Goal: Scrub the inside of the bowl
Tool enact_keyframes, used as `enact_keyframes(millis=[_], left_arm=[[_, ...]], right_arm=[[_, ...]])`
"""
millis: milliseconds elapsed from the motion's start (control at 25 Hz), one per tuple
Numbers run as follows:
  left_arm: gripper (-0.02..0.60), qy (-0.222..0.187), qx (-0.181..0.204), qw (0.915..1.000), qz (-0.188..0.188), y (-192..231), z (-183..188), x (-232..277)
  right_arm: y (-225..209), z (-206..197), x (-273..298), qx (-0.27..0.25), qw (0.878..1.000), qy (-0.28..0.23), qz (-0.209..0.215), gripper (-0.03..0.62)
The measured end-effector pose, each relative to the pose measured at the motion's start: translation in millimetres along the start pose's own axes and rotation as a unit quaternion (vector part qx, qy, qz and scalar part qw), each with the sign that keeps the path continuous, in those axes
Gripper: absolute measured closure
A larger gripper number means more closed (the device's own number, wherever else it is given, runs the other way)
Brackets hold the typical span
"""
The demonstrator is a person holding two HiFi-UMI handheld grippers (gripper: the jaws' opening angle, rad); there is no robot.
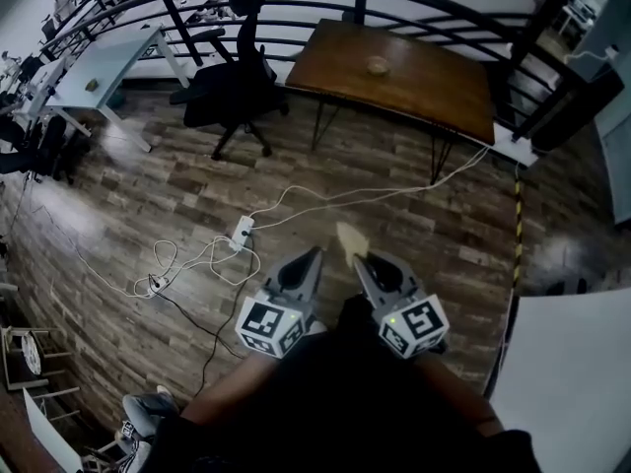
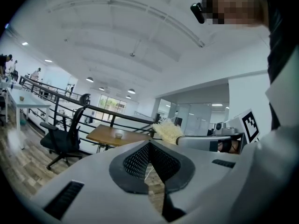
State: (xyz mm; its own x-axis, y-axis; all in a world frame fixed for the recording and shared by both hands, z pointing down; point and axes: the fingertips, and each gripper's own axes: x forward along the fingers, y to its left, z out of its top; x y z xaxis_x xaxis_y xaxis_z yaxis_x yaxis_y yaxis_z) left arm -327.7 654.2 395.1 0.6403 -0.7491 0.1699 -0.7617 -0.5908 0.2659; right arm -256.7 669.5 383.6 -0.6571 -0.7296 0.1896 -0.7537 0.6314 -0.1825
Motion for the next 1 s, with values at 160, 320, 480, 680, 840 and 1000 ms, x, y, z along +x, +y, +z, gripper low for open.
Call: enact_keyframes(millis=[160,320,480,680,840,1000], left_arm=[[0.586,0.005,-0.005,1.0,-0.004,1,5,54],[0.586,0.009,-0.002,0.9998,-0.019,-8,10,126],[0.586,0.006,-0.011,0.9998,-0.018,-10,29,201],[0.586,0.006,0.009,0.9998,-0.014,-14,43,270],[0.586,0.001,0.021,0.9997,-0.012,-17,62,311],[0.586,0.007,0.021,0.9997,-0.006,1,67,335]], right_arm=[[-52,8,17,0.002,1.0,0.006,0.006,0.546],[-117,20,28,0.003,1.0,0.015,0.004,0.546],[-189,34,31,-0.008,1.0,0.018,0.004,0.546],[-252,54,39,-0.017,1.0,0.011,0.009,0.546],[-298,62,48,-0.004,1.0,0.003,0.011,0.546],[-316,67,70,-0.002,1.0,0.007,0.026,0.546]])
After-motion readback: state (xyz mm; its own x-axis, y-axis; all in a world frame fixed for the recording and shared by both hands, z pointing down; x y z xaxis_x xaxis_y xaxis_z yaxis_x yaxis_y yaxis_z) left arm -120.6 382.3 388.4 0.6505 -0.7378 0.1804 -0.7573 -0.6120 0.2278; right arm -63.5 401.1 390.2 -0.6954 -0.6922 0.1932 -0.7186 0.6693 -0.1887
